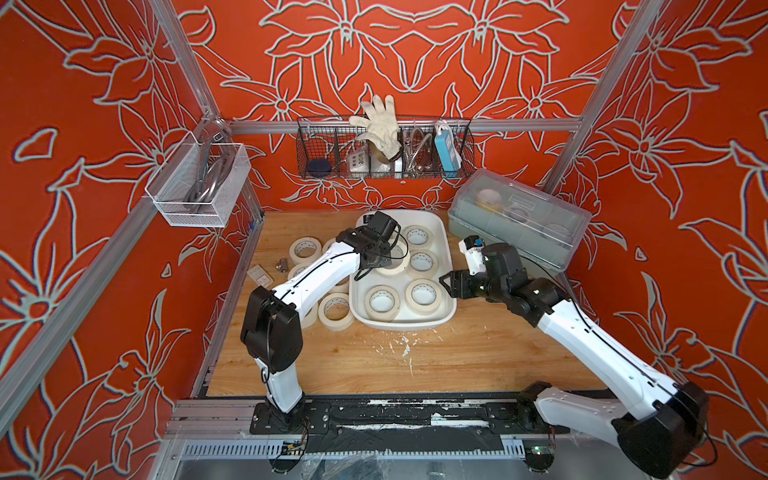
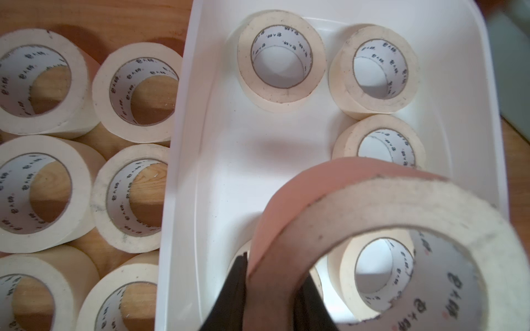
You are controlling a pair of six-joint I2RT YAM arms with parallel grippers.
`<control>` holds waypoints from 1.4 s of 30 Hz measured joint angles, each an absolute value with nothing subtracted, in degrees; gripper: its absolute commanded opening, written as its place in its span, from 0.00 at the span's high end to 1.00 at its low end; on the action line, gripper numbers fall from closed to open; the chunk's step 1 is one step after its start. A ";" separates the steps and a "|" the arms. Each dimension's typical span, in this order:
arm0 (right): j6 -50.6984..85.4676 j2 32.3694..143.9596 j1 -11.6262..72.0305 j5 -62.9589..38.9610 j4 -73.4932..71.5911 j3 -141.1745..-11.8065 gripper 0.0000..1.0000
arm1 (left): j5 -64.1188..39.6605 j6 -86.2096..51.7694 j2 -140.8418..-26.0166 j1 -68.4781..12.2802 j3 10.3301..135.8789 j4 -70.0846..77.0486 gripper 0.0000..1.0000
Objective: Take out the art tape in the storage box
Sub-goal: Pick up the art tape from the storage box.
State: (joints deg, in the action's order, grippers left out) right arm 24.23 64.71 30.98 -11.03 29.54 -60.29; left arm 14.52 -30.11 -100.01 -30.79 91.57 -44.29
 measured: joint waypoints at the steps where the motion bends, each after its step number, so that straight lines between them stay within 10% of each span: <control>1: 24.05 64.77 30.98 -11.46 29.56 -61.01 0.30 | 14.52 -29.43 -99.22 -31.09 91.57 -44.84 0.95; 32: 20.23 82.65 40.71 -15.46 30.63 -75.09 0.30 | 14.28 -20.27 -90.74 -39.00 88.05 -54.68 1.00; 42: 20.18 89.93 42.22 -10.68 34.81 -81.19 0.58 | 14.09 -20.88 -90.54 -39.03 87.81 -54.65 1.00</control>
